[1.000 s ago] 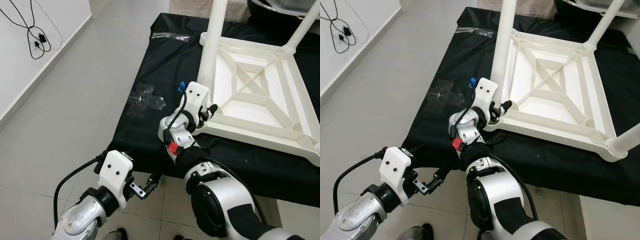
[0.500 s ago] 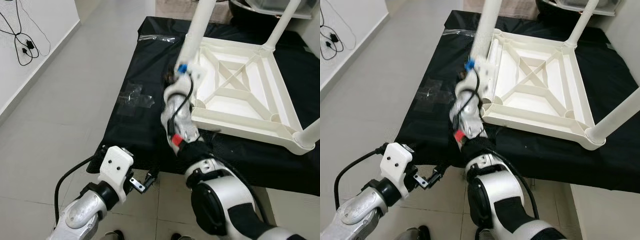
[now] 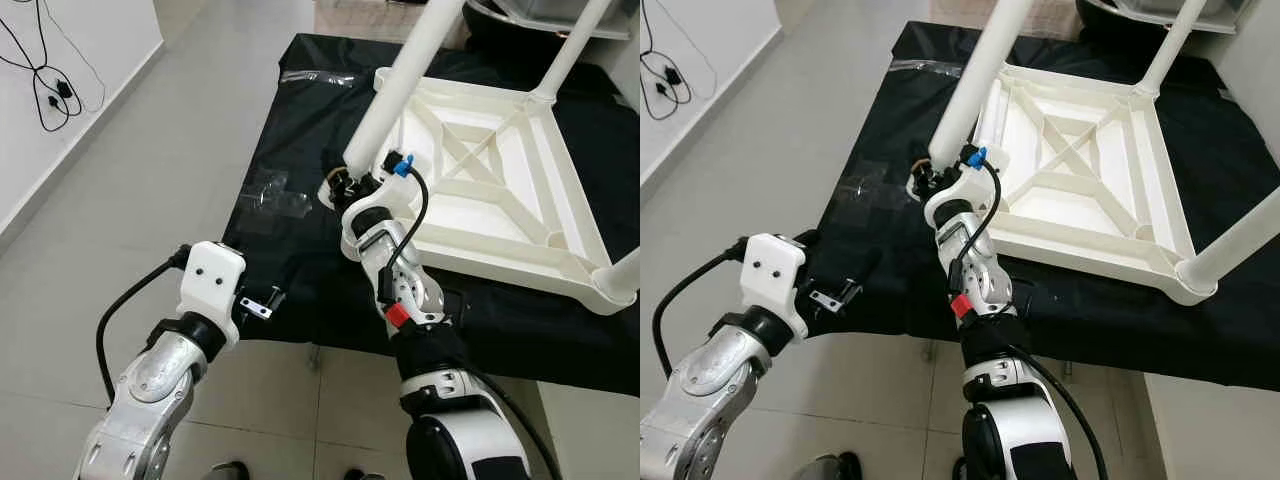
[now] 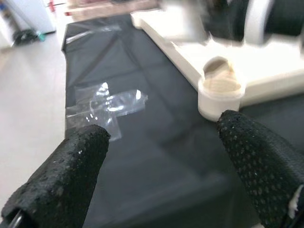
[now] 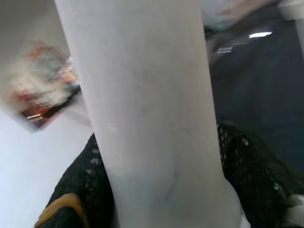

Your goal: Building children table

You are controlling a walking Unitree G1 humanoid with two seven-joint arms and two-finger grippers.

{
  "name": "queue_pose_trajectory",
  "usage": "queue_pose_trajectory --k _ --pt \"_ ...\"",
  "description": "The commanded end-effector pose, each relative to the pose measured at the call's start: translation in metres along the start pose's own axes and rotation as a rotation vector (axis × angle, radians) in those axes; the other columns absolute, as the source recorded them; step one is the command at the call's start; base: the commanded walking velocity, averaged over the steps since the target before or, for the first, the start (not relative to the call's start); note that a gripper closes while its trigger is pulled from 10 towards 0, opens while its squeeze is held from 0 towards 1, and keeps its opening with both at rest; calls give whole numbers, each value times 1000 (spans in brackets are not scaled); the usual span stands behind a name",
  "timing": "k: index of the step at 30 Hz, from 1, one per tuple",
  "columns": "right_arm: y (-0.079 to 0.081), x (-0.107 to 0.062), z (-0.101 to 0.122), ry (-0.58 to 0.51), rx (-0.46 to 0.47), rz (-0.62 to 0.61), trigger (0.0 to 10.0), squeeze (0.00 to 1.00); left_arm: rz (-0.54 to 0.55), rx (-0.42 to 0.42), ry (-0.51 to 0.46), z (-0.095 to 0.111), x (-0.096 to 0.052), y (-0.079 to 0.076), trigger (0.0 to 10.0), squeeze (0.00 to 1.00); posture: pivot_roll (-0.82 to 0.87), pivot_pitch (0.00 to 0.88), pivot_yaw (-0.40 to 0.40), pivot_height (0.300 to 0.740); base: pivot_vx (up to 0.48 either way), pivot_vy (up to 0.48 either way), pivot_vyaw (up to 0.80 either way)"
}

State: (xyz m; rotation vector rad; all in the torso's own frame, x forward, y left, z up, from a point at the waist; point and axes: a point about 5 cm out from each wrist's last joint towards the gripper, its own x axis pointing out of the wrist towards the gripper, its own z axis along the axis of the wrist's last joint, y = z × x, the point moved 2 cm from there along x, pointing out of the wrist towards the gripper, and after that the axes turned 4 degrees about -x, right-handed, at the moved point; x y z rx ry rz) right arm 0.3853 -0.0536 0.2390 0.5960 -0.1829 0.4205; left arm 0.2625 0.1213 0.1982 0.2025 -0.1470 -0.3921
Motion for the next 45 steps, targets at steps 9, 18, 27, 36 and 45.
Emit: queue_pose_trajectory --k 9,18,27,36,45 --pt "31 -21 -10 84 186 247 0 0 -72 32 2 -2 3 -3 10000 0 111 147 -48 740 0 0 0" --pt "38 -42 -17 172 218 416 0 0 -57 -35 -73 13 8 8 10000 0 109 143 -50 740 0 0 0" --pt "30 -51 -25 234 287 418 0 0 76 235 -140 23 11 24 10000 0 107 142 -50 740 0 0 0" --pt "20 -52 -26 249 344 379 0 0 91 447 -209 31 9 23 10000 0 106 141 -55 740 0 0 0" --pt "19 -49 -21 222 612 294 0 0 101 858 -407 36 4 10 10000 0 97 135 -52 740 0 0 0"
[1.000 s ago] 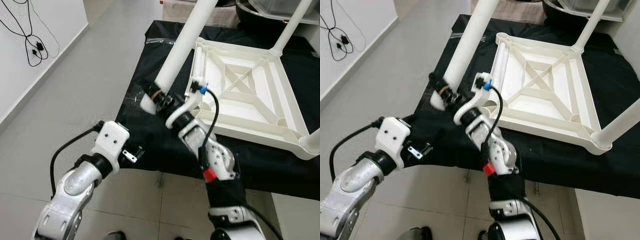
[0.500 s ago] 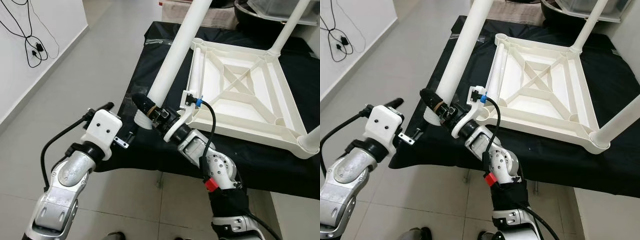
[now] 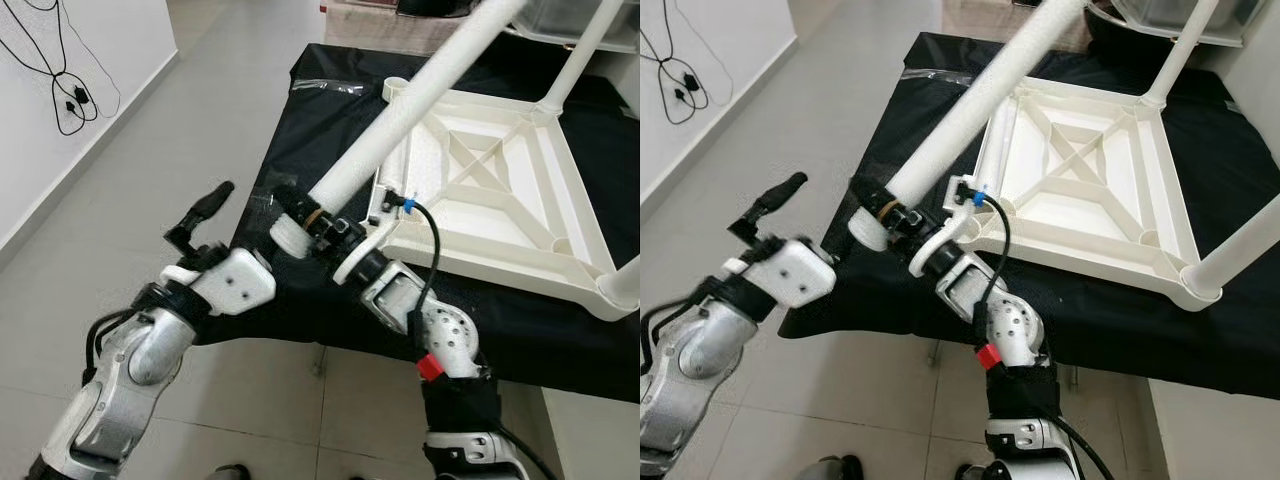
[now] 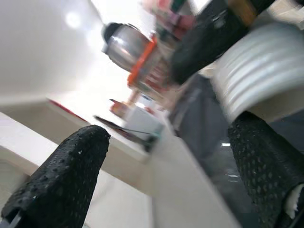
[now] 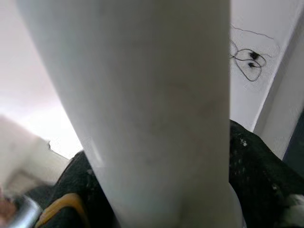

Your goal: Building children table

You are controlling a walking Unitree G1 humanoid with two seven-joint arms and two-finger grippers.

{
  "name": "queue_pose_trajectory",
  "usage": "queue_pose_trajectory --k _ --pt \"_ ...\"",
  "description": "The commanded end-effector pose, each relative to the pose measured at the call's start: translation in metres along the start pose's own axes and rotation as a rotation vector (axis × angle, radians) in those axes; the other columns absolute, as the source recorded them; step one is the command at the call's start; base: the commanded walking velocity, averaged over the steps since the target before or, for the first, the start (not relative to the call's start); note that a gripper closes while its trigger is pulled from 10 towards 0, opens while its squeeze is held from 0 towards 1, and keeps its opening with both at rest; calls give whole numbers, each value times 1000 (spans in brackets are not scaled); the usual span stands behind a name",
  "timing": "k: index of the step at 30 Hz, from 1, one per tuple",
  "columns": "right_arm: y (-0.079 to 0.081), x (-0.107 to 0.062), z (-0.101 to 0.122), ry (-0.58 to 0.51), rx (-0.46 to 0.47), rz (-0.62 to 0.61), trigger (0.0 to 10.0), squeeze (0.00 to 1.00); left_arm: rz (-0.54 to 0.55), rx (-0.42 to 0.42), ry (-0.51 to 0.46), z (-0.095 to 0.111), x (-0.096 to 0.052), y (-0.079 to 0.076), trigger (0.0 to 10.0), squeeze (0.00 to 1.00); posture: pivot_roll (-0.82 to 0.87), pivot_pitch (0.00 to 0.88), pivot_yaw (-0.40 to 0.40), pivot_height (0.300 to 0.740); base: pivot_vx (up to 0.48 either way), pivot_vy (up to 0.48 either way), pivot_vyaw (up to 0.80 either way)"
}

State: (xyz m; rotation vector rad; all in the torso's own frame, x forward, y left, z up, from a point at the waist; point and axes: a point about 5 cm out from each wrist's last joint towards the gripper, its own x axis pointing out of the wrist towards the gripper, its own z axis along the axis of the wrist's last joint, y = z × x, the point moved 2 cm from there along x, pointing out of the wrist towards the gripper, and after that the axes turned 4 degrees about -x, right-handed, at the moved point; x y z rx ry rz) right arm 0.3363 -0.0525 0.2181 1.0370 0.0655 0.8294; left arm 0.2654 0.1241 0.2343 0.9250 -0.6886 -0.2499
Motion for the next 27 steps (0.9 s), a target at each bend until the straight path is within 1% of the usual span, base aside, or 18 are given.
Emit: queue_pose_trajectory --k 1,2,5,8,13,15,16,19,20,21,24,27 --pt "3 5 -6 -31 130 4 0 0 16 64 -50 4 0 1 10000 0 97 135 -52 740 0 0 0" --pt "3 5 -6 -31 130 4 0 0 16 64 -50 4 0 1 10000 0 97 135 -52 740 0 0 0" --pt "3 8 -2 -63 193 -13 0 0 25 100 -88 7 -1 -1 10000 0 95 128 -51 740 0 0 0" --pt "5 10 0 -72 218 -8 0 0 31 115 -98 7 -2 -2 10000 0 94 124 -53 740 0 0 0" --pt "6 11 1 -77 235 0 0 0 27 115 -98 6 -3 -4 10000 0 93 121 -51 740 0 0 0" --pt "11 13 7 -95 277 11 0 0 10 109 -94 4 -6 -9 10000 0 92 114 -53 740 0 0 0" --pt "11 13 7 -95 277 11 0 0 10 109 -94 4 -6 -9 10000 0 92 114 -53 740 0 0 0" --pt "15 14 13 -110 318 20 0 0 4 96 -87 0 -8 -13 10000 0 91 109 -53 740 0 0 0" --pt "17 15 16 -112 334 24 0 0 6 65 -71 -3 -9 -14 10000 0 91 109 -53 740 0 0 0" --pt "17 15 16 -112 334 24 0 0 6 65 -71 -3 -9 -14 10000 0 91 109 -53 740 0 0 0" --pt "22 16 18 -107 356 43 0 0 27 17 -47 -9 -9 -13 10000 0 87 102 -54 740 0 0 0" --pt "25 16 18 -101 363 57 0 0 46 4 -41 -10 -8 -12 10000 0 83 102 -53 740 0 0 0"
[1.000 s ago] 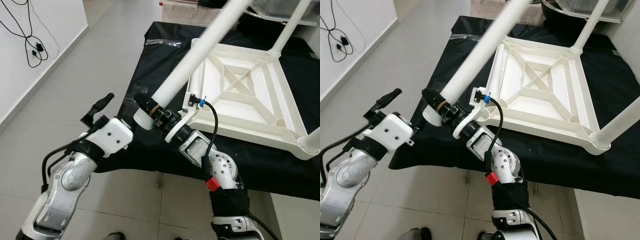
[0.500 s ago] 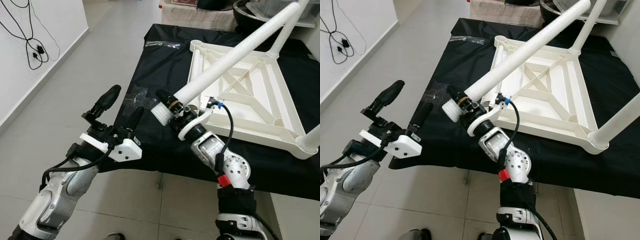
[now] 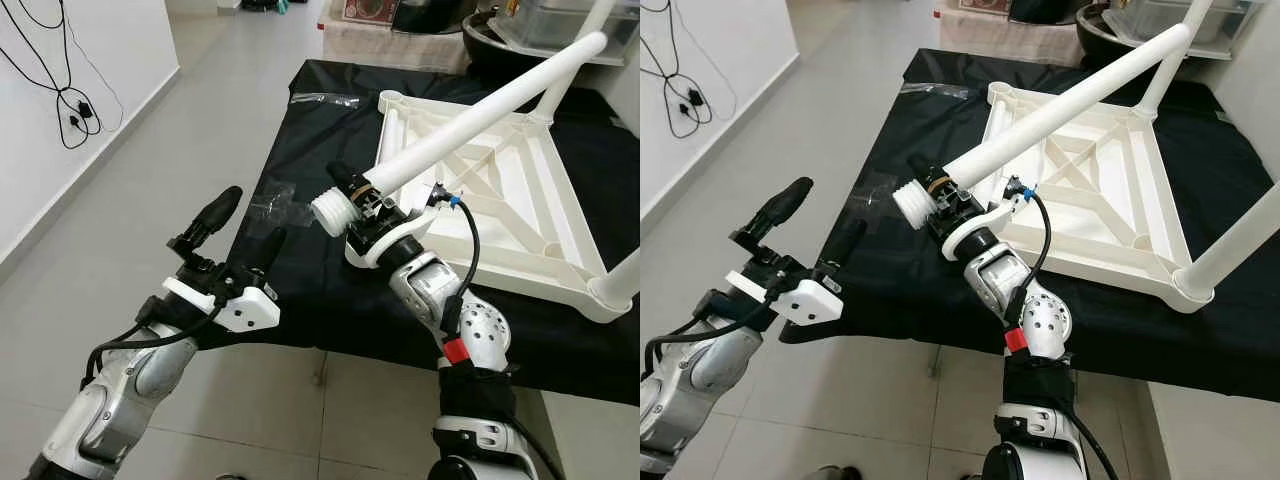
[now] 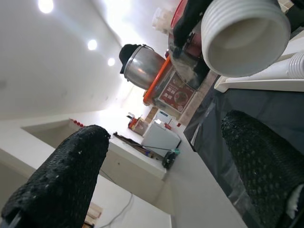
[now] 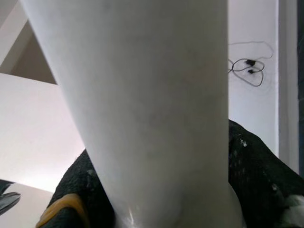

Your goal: Building children table

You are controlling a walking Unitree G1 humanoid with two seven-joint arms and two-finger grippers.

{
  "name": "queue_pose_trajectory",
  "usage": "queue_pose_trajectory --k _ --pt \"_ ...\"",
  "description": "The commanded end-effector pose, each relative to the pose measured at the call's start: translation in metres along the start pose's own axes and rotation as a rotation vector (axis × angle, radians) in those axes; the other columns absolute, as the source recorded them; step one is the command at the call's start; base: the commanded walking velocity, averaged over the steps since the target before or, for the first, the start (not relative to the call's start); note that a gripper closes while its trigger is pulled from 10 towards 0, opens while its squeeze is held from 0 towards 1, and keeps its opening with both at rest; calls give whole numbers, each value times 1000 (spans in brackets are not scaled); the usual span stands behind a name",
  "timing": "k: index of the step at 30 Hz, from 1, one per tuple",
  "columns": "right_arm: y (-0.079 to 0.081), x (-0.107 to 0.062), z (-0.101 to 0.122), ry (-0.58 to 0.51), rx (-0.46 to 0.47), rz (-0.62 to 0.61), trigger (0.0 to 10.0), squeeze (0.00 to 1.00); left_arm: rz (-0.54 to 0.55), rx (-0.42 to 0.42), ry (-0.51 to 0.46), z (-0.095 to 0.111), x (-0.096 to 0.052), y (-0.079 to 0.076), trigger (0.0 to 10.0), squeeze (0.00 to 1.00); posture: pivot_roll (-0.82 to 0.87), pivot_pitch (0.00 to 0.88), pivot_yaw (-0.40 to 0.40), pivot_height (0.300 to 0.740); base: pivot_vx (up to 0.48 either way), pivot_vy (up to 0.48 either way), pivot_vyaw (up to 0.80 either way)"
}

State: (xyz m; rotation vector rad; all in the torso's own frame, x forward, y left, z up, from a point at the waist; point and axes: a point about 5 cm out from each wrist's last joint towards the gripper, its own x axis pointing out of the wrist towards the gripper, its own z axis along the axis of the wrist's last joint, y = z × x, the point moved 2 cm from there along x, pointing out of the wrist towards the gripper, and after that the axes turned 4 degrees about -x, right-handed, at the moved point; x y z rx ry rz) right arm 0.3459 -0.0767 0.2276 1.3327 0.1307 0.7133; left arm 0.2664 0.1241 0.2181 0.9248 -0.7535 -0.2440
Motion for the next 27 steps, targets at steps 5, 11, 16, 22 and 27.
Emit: queue_pose_trajectory --k 5,11,16,22,27 --pt "34 12 -26 70 121 175 0 0 130 -106 45 -8 5 17 10000 0 81 100 -58 740 0 0 0" --pt "30 5 -34 105 155 182 0 0 293 -313 94 -12 13 33 10000 0 80 103 -60 740 0 0 0" --pt "28 4 -35 111 159 174 0 0 314 -398 117 -15 14 32 10000 0 80 104 -58 740 0 0 0" --pt "23 5 -34 111 154 157 0 0 197 -481 109 -6 12 13 10000 0 80 112 -57 740 0 0 0" --pt "20 7 -31 100 153 150 0 0 119 -508 118 -1 5 2 10000 0 87 112 -61 740 0 0 0"
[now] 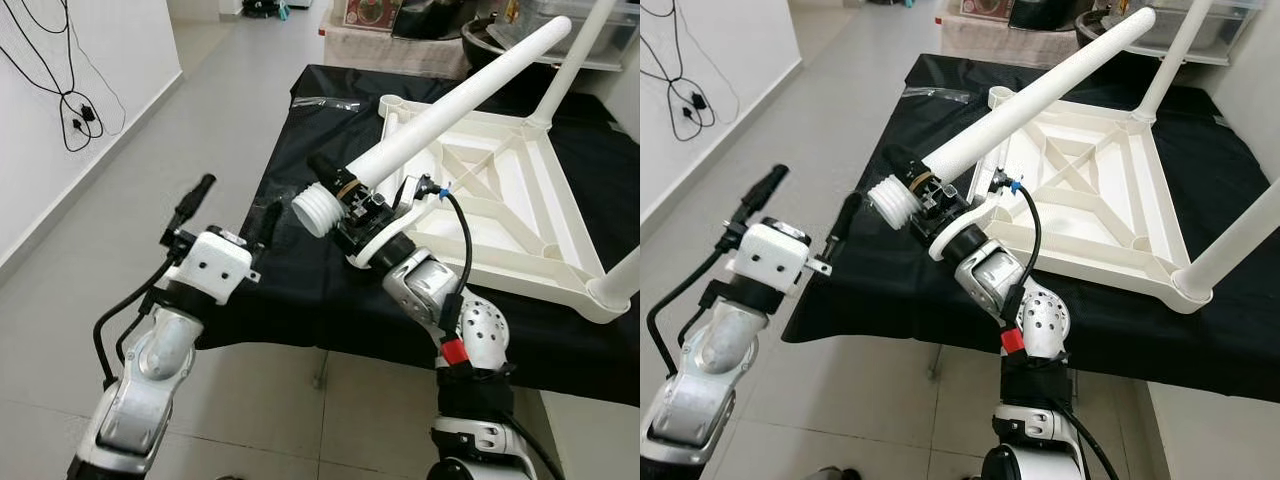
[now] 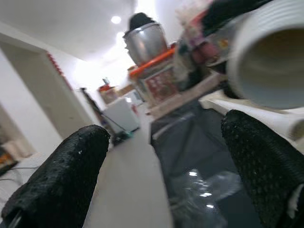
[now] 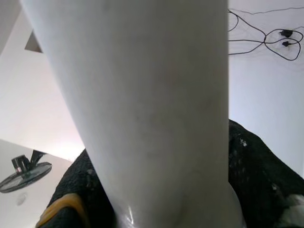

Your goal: Building children table

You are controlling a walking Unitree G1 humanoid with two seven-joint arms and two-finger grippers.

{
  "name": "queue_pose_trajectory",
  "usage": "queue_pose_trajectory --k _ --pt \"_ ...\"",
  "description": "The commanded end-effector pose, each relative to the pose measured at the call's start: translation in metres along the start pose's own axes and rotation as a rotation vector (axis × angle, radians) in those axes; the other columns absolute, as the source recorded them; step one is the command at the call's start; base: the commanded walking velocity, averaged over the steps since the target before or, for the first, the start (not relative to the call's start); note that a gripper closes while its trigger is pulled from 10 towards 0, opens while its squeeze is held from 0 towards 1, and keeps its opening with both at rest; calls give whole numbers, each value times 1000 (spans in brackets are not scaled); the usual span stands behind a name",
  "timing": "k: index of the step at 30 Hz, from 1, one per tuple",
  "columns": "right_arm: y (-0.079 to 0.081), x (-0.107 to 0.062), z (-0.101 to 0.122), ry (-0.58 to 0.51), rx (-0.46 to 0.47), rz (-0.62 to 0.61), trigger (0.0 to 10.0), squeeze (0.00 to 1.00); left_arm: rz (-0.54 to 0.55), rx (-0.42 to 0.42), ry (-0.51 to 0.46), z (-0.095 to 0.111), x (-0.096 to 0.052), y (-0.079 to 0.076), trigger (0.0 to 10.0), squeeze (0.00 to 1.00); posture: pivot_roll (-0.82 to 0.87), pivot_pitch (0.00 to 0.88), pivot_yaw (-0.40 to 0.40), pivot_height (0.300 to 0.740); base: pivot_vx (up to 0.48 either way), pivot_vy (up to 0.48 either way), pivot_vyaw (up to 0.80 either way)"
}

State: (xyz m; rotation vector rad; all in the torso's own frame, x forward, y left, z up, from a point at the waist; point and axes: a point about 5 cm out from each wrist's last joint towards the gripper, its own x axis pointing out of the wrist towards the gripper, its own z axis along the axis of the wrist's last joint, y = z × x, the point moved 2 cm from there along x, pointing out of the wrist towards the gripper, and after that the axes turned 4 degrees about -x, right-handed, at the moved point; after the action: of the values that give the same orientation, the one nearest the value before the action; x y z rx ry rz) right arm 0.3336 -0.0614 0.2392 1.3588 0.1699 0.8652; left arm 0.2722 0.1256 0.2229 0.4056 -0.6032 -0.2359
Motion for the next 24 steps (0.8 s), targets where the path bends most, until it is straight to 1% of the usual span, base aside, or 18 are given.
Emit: queue_pose_trajectory --k 1,6,11,16,24 --pt "1 8 -14 -10 100 59 0 0 -44 -10 6 1 -3 -6 10000 0 91 114 -64 740 0 0 0" --pt "0 11 -18 6 107 58 0 0 -74 -47 5 3 -1 -12 10000 0 89 116 -64 740 0 0 0" --pt "-1 11 -20 16 109 56 0 0 -79 -46 0 3 1 -12 10000 0 91 115 -65 740 0 0 0" --pt "2 7 -33 69 118 80 0 0 -74 -47 -4 2 8 -11 10000 0 84 118 -63 740 0 0 0" --pt "0 2 -41 103 115 77 0 0 -72 -52 -19 6 12 -12 10000 0 85 121 -65 740 0 0 0"
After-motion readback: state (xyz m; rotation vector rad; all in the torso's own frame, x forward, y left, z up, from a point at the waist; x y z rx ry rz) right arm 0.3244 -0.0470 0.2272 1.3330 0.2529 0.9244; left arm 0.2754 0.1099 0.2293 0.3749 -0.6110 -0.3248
